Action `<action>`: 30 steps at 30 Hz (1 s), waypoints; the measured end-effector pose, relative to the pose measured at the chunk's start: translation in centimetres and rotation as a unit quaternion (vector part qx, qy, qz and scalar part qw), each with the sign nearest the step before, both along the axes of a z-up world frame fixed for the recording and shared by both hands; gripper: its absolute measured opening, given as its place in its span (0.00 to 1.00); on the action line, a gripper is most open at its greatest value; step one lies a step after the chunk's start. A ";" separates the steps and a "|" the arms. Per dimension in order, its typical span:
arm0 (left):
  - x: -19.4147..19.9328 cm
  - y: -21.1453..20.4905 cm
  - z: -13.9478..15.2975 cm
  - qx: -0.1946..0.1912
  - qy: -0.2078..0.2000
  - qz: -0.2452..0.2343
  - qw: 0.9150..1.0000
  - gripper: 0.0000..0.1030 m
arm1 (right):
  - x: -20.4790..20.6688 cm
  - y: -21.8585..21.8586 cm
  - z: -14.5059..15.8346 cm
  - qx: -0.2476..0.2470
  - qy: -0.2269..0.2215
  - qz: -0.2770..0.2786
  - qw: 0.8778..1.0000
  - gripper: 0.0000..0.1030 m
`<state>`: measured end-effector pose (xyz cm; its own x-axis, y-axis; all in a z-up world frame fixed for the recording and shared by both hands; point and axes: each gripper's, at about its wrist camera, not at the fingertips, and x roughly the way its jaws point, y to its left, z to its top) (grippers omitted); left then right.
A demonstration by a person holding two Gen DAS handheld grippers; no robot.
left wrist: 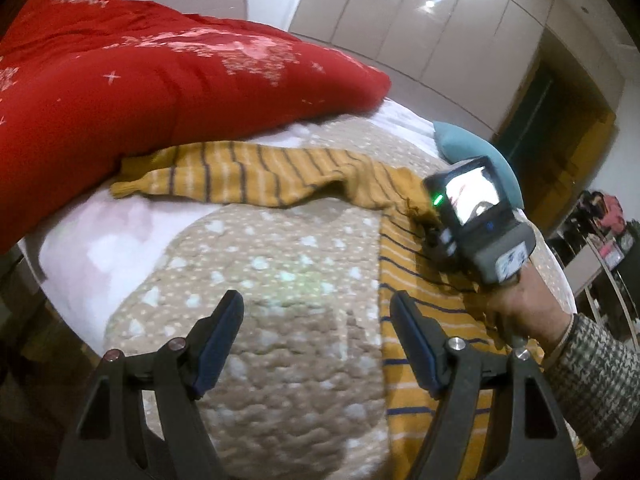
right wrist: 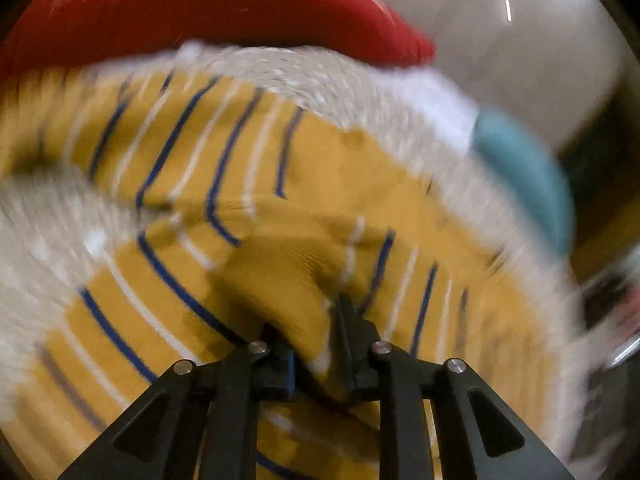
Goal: Fold small clothes
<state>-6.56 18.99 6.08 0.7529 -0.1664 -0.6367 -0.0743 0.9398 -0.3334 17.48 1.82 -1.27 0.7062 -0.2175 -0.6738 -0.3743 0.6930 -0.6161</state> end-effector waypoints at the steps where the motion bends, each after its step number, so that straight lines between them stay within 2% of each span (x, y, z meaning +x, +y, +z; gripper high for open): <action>1: -0.1 0.3 -0.1 -0.003 -0.001 0.004 1.000 0.72 | -1.0 1.2 -0.5 -0.039 -0.016 0.025 0.999 0.20; 2: -0.1 0.6 -0.1 -0.006 -0.001 0.009 1.000 0.72 | -1.6 2.2 -0.9 -0.056 -0.020 0.048 0.997 0.23; 3: -0.1 0.8 -0.2 -0.009 0.001 0.014 1.000 0.72 | -2.4 2.8 -0.9 -0.069 -0.027 0.068 0.995 0.33; 5: -0.1 1.0 -0.3 -0.010 0.008 0.022 1.000 0.73 | -3.4 3.3 -0.3 -0.069 -0.034 0.084 0.994 0.39; 7: 0.0 1.0 -0.3 -0.005 0.014 0.026 1.000 0.74 | -4.3 2.4 1.4 -0.019 -0.018 0.077 0.997 0.61; 9: 0.3 1.2 -0.3 0.003 0.021 0.032 0.999 0.78 | -4.7 0.5 3.5 0.049 -0.001 0.057 0.997 0.75; 12: 2.2 2.6 -0.7 0.002 0.043 0.052 0.998 0.80 | -6.7 -3.5 6.4 0.139 0.022 0.018 0.990 0.76; 16: 6.7 6.3 -2.5 -0.060 0.070 0.079 0.993 0.80 | -9.1 -9.9 8.1 0.228 0.031 -0.027 0.973 0.76; 19: 10.1 9.7 -4.8 -0.115 0.099 0.118 0.981 0.80 | -11.6 -14.6 9.7 0.283 0.033 -0.066 0.956 0.77; 21: 11.6 11.7 -6.0 -0.157 0.095 0.138 0.973 0.80 | -11.7 -16.7 10.1 0.311 0.033 -0.085 0.946 0.77; 24: 13.3 13.2 -6.6 -0.171 0.090 0.165 0.967 0.80 | -13.1 -18.9 10.4 0.341 0.024 -0.108 0.934 0.77; 25: 13.8 13.4 -6.5 -0.168 0.086 0.169 0.968 0.76 | -13.6 -19.6 10.7 0.344 0.016 -0.114 0.932 0.77; 26: 14.4 13.5 -6.3 -0.160 0.089 0.171 0.968 0.63 | -14.1 -20.1 10.7 0.344 0.005 -0.120 0.931 0.77; 27: 14.8 13.6 -6.1 -0.149 0.100 0.174 0.968 0.14 | -14.7 -20.6 10.9 0.342 -0.004 -0.126 0.931 0.77; 28: 15.1 13.6 -6.0 -0.145 0.112 0.173 0.968 0.05 | -15.1 -21.2 10.9 0.338 -0.014 -0.133 0.932 0.77; 30: 14.6 13.3 -4.6 -0.136 0.098 0.176 0.970 0.05 | -16.0 -22.7 10.8 0.338 -0.018 -0.150 0.929 0.75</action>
